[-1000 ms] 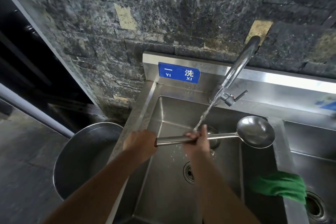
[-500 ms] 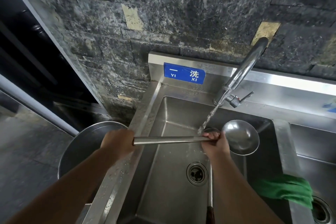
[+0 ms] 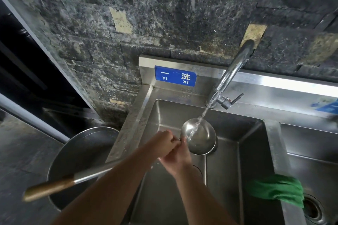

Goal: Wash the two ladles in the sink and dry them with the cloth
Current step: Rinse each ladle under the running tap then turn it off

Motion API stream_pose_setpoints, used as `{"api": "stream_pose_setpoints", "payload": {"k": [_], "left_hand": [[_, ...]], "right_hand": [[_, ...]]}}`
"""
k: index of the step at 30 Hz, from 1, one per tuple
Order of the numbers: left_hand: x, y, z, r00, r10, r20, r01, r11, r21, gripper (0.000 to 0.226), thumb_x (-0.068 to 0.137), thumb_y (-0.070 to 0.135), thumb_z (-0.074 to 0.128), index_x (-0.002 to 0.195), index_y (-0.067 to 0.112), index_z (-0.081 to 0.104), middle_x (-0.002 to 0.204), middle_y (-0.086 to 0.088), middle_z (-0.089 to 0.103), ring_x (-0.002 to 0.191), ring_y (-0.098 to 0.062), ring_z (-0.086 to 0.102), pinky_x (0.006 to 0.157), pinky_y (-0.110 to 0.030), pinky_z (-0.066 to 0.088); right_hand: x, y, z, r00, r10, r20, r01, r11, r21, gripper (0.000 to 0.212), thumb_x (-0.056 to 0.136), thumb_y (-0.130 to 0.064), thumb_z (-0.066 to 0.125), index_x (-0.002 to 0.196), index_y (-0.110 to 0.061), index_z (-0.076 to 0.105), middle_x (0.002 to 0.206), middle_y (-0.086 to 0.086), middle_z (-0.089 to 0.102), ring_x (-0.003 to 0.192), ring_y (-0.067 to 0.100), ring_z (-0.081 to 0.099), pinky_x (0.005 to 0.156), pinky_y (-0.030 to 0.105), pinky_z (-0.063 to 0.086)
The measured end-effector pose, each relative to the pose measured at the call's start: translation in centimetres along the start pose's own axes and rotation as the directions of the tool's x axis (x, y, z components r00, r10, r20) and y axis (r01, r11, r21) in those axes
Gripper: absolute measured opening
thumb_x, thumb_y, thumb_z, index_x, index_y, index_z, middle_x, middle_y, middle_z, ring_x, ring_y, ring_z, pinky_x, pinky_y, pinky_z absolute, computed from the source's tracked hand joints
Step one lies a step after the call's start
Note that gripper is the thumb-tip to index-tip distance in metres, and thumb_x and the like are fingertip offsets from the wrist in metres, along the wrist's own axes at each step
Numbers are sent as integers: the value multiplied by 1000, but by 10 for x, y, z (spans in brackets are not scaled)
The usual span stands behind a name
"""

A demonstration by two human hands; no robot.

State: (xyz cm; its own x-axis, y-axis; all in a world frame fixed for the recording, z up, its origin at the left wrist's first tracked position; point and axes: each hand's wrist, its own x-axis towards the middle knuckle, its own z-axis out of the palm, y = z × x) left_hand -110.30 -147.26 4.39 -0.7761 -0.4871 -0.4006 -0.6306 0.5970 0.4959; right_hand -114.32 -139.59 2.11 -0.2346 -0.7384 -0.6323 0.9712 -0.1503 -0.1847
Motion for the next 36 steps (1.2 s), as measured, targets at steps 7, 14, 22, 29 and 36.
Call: {"api": "stream_pose_setpoints", "payload": {"k": [7,14,22,29,36], "left_hand": [[-4,-17,-3,998,-60,-19,62,988,141,37,96,46,51,68,21,51,60,6,55,53,-9,53,57,-23,49],[-23,-5,-4,998,-55,27,48,978,203,39,94,52,51,73,19,56,71,-2,60,70,-21,63,72,-31,54],[-34,-2,5,991,-117,64,107,984,143,45,91,59,47,82,18,61,75,-1,58,85,-27,67,76,-36,53],[-30,0,7,995,-103,6,99,966,240,42,92,57,48,91,17,62,78,1,59,80,-21,65,72,-33,54],[-30,-1,7,988,-146,-55,155,959,239,42,91,59,48,94,21,64,92,-4,67,90,-27,66,73,-34,50]], "right_hand": [[-42,-40,-27,948,-34,-317,-162,805,-571,46,103,-32,43,107,8,65,104,24,72,99,37,69,81,43,55],[-22,-79,-17,880,-255,-400,-256,454,-853,16,94,-12,55,84,-3,62,70,13,66,59,25,65,59,36,58],[5,-86,-12,855,-484,-186,-213,-2,-977,28,90,-15,47,104,-8,70,99,14,71,94,30,68,81,38,57],[-4,-68,-28,952,13,-305,-163,867,-471,26,98,-10,44,84,3,62,67,12,64,52,18,61,47,25,48],[-1,-76,-21,834,-538,-123,-301,-256,-919,26,94,-15,47,103,-4,68,99,16,71,92,31,69,72,30,51]]}}
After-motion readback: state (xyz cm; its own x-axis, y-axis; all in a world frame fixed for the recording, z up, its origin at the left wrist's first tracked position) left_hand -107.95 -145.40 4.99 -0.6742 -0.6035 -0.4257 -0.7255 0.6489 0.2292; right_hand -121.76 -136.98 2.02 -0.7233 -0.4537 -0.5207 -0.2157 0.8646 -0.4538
